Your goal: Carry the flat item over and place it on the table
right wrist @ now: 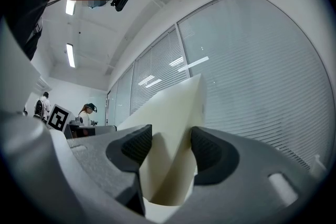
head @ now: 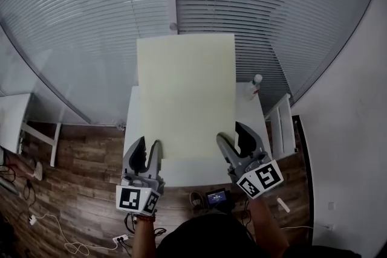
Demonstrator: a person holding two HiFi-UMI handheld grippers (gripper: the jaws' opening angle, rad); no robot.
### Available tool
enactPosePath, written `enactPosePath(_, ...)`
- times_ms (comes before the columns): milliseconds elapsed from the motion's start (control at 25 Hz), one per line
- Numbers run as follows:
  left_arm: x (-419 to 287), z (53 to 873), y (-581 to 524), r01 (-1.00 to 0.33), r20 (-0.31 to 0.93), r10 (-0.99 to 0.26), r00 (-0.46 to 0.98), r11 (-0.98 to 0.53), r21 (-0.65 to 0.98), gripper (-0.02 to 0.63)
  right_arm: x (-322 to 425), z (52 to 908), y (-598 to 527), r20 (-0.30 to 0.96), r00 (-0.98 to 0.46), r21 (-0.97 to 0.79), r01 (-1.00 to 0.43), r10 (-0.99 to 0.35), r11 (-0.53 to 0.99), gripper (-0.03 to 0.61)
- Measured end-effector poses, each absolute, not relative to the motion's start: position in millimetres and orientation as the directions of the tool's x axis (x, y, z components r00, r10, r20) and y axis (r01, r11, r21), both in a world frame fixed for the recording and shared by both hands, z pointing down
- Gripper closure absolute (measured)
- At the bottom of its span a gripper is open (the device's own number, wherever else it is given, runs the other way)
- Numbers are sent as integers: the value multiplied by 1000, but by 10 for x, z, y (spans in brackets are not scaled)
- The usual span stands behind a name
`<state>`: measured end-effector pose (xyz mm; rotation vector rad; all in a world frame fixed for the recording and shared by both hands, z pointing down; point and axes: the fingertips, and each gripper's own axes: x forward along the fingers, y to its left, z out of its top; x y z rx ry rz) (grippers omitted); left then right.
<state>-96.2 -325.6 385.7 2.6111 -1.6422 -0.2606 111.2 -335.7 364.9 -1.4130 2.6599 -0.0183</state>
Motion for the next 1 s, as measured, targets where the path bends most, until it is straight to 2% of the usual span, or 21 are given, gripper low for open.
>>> enactPosePath(1000, -716, 4741, -3655, -884, 80, -894, 442, -419, 206, 472, 1343, 4482, -3774, 58, -561, -174, -820, -826, 545, 347)
